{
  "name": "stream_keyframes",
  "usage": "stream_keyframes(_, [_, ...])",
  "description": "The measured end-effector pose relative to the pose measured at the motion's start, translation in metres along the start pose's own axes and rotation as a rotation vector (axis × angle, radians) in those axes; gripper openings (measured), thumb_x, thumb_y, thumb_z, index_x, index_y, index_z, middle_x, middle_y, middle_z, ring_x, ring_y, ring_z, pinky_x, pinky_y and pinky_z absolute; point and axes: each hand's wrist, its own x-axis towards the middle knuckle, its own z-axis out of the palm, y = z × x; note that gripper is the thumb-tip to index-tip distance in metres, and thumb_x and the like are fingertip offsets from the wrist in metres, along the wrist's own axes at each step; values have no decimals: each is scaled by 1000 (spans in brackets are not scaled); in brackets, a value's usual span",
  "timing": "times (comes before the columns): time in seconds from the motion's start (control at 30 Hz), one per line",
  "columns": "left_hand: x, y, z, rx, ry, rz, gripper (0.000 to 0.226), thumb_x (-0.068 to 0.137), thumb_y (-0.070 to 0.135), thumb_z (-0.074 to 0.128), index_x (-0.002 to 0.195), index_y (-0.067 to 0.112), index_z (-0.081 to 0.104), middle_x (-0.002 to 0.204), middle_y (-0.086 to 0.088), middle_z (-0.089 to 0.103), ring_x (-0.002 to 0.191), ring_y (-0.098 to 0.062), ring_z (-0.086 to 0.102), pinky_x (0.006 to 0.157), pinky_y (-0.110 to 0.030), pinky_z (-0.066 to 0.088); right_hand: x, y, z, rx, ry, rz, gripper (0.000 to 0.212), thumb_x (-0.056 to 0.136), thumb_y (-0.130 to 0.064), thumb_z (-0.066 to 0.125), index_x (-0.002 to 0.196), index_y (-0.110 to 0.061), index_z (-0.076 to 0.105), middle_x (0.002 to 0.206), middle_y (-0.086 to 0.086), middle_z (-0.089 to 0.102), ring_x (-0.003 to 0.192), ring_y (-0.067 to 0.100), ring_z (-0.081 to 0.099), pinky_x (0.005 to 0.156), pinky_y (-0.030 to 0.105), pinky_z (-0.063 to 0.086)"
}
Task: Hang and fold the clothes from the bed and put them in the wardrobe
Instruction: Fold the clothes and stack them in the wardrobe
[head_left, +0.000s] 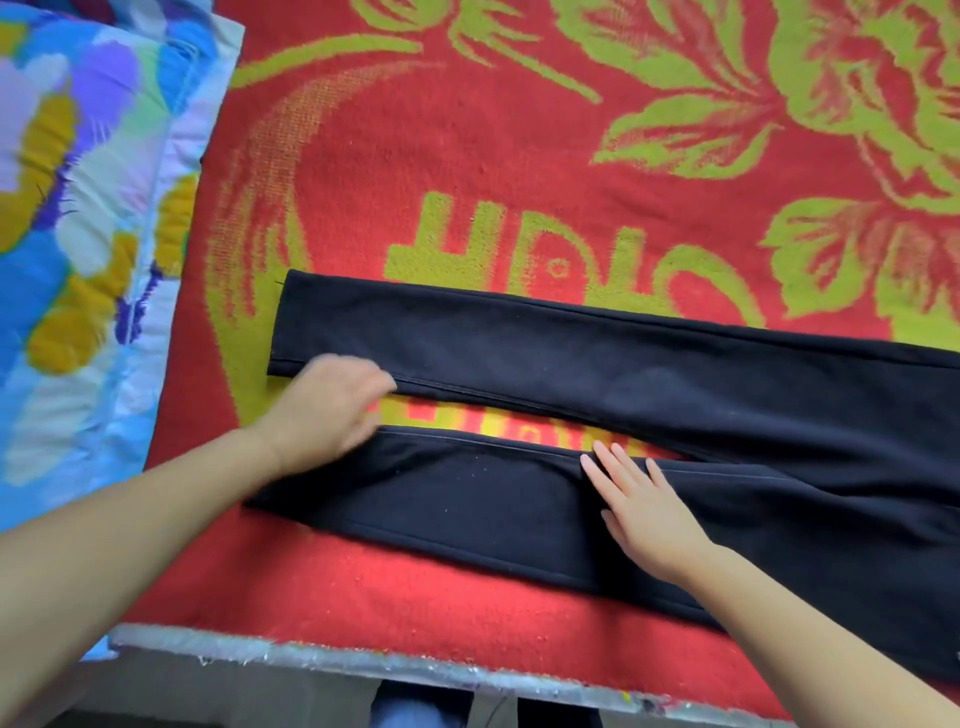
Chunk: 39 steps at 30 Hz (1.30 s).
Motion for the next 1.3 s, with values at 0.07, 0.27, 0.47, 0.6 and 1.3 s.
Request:
stream_keyframes(0.07, [-20, 16, 15, 110, -259, 46, 37, 78, 38, 68, 105, 13, 63, 91, -6, 64, 82, -28, 61, 75, -36, 51, 0, -5, 0, -68, -111, 5, 82, 89, -24, 60, 153, -15, 10, 160, 6, 5, 147, 30, 15, 113, 52, 23])
stream_keyframes(0.27, [-9, 13, -3, 292, -593, -395, 33, 94, 47, 49, 106, 16, 53, 109, -2, 63, 106, -24, 59, 79, -33, 41, 25, 11, -39, 183, 83, 86, 39, 94, -12, 44, 130, -19, 55, 137, 3, 51, 126, 26, 48, 98, 38, 43])
stream_keyframes(0.47, [54, -17, -16, 173, -47, -211, 42, 69, 5, 79, 107, 0, 61, 98, -21, 60, 85, -39, 60, 69, -46, 51, 102, 62, -106, 192, 292, 258, 57, 91, -4, 48, 146, -15, 35, 149, 9, 35, 136, 30, 33, 103, 46, 37])
stream_keyframes(0.6, [106, -36, -22, 228, -336, -481, 56, 84, 4, 56, 137, 8, 39, 133, -19, 46, 124, -35, 44, 109, -51, 24, 129, 83, -120, -5, -52, 395, 55, 88, -6, 48, 140, -9, 33, 144, 18, 35, 136, 36, 32, 110, 51, 26])
stream_keyframes(1.3, [-70, 111, -14, 349, -975, -477, 61, 92, 6, 37, 149, 23, 22, 134, -4, 40, 126, -22, 38, 103, -39, 33, -58, 5, -12, 131, -391, -77, 47, 96, -18, 46, 143, -25, 43, 147, -1, 45, 140, 19, 34, 115, 38, 21])
